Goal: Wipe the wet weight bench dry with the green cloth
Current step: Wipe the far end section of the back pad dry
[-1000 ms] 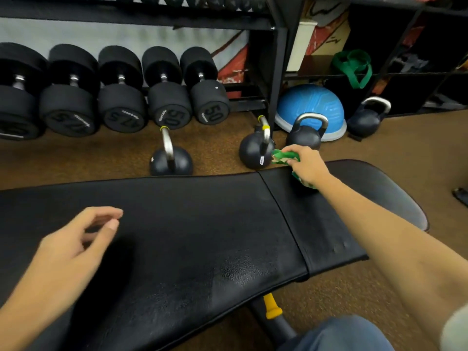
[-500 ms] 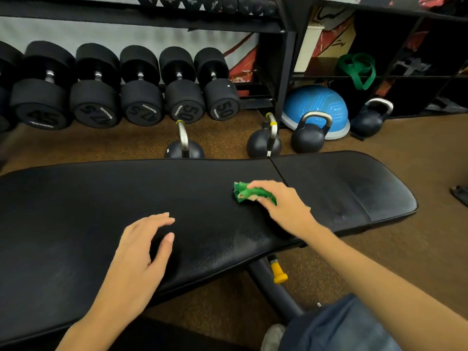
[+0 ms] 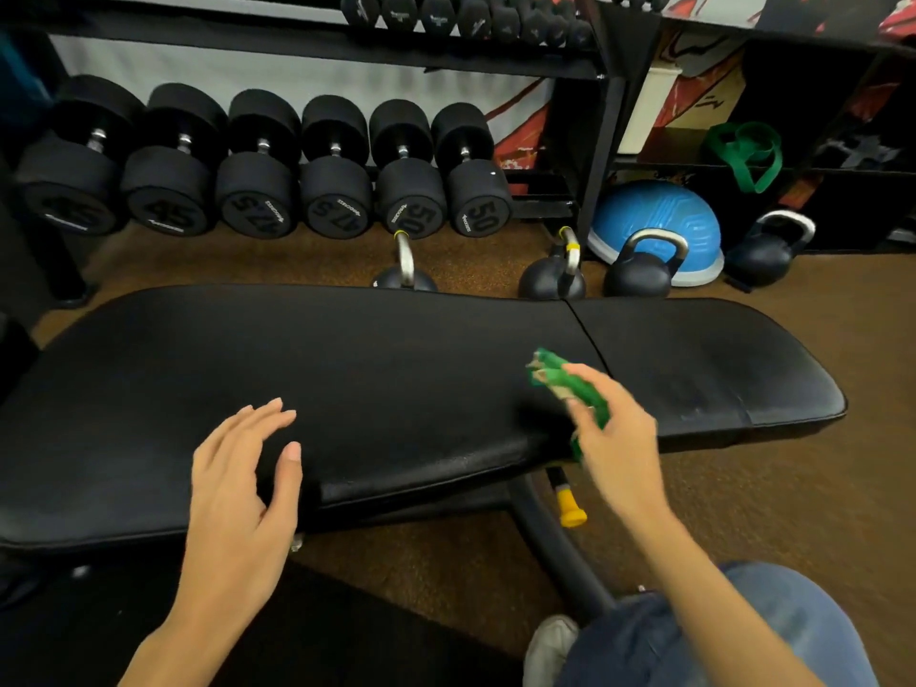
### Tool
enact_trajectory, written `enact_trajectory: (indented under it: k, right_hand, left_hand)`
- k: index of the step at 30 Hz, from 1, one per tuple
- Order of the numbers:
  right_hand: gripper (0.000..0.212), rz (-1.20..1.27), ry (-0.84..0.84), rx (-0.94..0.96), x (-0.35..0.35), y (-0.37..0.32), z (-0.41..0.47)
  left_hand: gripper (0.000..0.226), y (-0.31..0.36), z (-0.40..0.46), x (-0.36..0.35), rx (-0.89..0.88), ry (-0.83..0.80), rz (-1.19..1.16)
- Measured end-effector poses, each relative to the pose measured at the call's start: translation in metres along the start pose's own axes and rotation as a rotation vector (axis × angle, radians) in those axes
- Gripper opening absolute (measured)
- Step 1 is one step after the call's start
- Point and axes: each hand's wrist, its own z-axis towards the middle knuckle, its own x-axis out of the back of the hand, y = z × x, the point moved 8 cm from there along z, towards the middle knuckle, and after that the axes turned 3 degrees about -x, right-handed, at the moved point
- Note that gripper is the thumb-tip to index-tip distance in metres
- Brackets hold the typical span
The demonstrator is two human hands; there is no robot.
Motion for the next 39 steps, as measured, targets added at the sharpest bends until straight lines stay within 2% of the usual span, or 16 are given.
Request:
enact_trajectory:
  k: [2,5,9,11,15,17,18,20,22,25,28,31,35,39]
  right_hand:
    - [0.036,-0.087,0.127,-0.09,0.014,0.029,0.006]
    - [0.036,-0.104,0.23,-0.086,-0.009,0.024,-0.01]
    - [0.037,-0.028,0.17,0.066,-0.092,-0.043,-0.06]
    - [0.038,0.036,0.078,0.123,-0.132,-0.081,-0.091]
    - [0.043,0.143,-0.267,0.226,-0.194,-0.143,-0.143]
    - [0.043,0.257,-0.455,0.229,-0.206,-0.158,-0.153]
    - [0.043,0.314,-0.493,0.215,-0.201,-0.16,-0.152]
    - [0.04,0.386,-0.428,0.15,-0.172,-0.147,-0.135]
    - [0.039,0.363,-0.245,0.083,-0.126,-0.114,-0.103]
    - [0.038,0.159,0.067,-0.08,-0.048,-0.039,-0.048]
    - [0.035,-0.018,0.238,-0.226,-0.006,0.01,-0.025]
    - [0.034,-0.084,0.216,-0.184,-0.025,-0.001,-0.031]
    - [0.036,-0.112,0.123,0.033,-0.098,-0.063,-0.061]
    - [0.039,-0.064,-0.031,0.145,-0.17,-0.126,-0.093]
  left_hand:
    - [0.033,-0.011,-0.005,0.013,0.036,0.055,0.043]
    - [0.032,-0.022,-0.014,0.023,0.031,0.111,0.152]
    - [0.045,-0.035,-0.025,0.031,0.061,0.149,0.213]
    - [0.049,-0.041,-0.028,0.04,0.103,0.195,0.218]
    - [0.052,-0.053,-0.035,0.063,0.189,0.306,0.198]
    - [0.052,-0.064,-0.038,0.074,0.248,0.345,0.177]
    - [0.052,-0.07,-0.04,0.08,0.274,0.356,0.17]
    - [0.05,-0.082,-0.043,0.088,0.317,0.358,0.16]
    - [0.05,-0.092,-0.044,0.093,0.366,0.34,0.147]
    - [0.052,-0.099,-0.043,0.093,0.444,0.31,0.06]
    - [0.055,-0.099,-0.04,0.088,0.486,0.289,-0.031]
    - [0.055,-0.1,-0.041,0.09,0.502,0.307,-0.039]
    - [0.052,-0.108,-0.041,0.1,0.534,0.348,-0.046]
    - [0.041,-0.118,-0.031,0.119,0.546,0.433,-0.08]
